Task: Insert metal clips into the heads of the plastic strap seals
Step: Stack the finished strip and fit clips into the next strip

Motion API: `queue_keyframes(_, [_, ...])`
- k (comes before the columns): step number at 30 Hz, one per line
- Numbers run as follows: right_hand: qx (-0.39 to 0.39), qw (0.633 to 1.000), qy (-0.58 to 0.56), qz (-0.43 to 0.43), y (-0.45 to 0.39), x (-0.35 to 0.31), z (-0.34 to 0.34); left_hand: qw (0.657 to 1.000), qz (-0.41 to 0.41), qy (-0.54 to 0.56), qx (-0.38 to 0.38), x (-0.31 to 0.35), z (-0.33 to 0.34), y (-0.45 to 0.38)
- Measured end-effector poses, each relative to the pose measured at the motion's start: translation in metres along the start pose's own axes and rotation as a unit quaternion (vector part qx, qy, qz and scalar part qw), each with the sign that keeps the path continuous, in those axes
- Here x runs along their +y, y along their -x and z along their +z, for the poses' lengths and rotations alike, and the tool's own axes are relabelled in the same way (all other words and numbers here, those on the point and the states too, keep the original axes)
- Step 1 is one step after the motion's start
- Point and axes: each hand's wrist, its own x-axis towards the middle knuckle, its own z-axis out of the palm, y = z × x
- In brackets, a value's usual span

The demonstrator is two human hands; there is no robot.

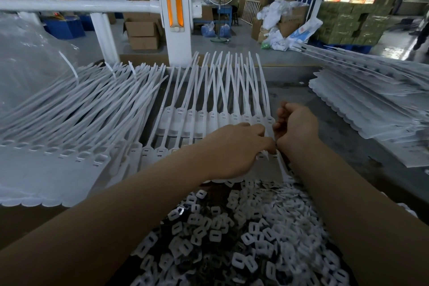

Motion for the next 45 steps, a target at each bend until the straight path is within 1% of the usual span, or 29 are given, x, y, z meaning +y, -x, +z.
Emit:
queue_keyframes(2, [0.0, 1.0, -0.001, -0.005, 0.0, 0.001, 0.0, 1.0, -0.011, 0.012, -0.011, 0.0, -0.001, -0.002])
queue_keyframes(5, [0.0, 1.0, -0.001, -0.009, 0.001, 0.001, 0.001, 0.995, -0.039, 0.079, -0.04, -0.002, -0.004, -0.007])
queue_keyframes(7, [-0.002, 1.0, -0.002, -0.008, 0.001, 0.002, 0.001, 0.992, -0.044, 0.109, -0.045, -0.005, -0.004, -0.006])
queue_keyframes(9, [-0.001, 1.0, -0.006, -0.008, 0.001, 0.002, 0.001, 0.994, -0.035, 0.097, -0.039, -0.008, -0.003, -0.003])
queue_keyframes(12, [-0.002, 1.0, 0.001, -0.011, 0.001, 0.002, 0.001, 1.0, -0.006, 0.017, -0.023, -0.007, 0.001, 0.002])
queue_keyframes(14, [-0.005, 1.0, 0.008, -0.013, 0.0, 0.003, 0.001, 1.0, 0.002, 0.007, -0.013, -0.008, 0.002, 0.003])
queue_keyframes(19, [-0.007, 1.0, 0.007, -0.011, -0.001, 0.003, 0.001, 0.989, -0.048, 0.135, -0.023, -0.013, 0.006, 0.003])
queue_keyframes(21, [-0.009, 1.0, 0.005, -0.014, -0.002, 0.003, 0.001, 0.984, -0.062, 0.164, -0.023, -0.014, 0.007, 0.003])
queue_keyframes(26, [-0.01, 1.0, 0.008, -0.014, -0.002, 0.004, 0.002, 0.983, -0.068, 0.17, -0.023, -0.015, 0.006, 0.003])
queue_keyframes(30, [-0.008, 1.0, 0.009, -0.016, 0.0, 0.004, 0.002, 0.99, -0.054, 0.123, -0.032, -0.012, 0.005, 0.004])
queue_keyframes(32, [-0.008, 1.0, 0.01, -0.016, 0.0, 0.004, 0.003, 0.989, -0.058, 0.125, -0.045, -0.012, 0.003, 0.002])
queue_keyframes(34, [-0.007, 1.0, 0.011, -0.015, -0.001, 0.004, 0.003, 0.982, -0.074, 0.16, -0.063, -0.012, -0.001, 0.0])
queue_keyframes(39, [-0.007, 1.0, 0.016, -0.018, -0.003, 0.004, 0.002, 0.947, -0.12, 0.284, -0.088, -0.013, -0.004, -0.002])
queue_keyframes(45, [-0.004, 1.0, 0.021, -0.017, -0.003, 0.006, 0.001, 0.937, -0.134, 0.311, -0.08, -0.012, -0.001, -0.002])
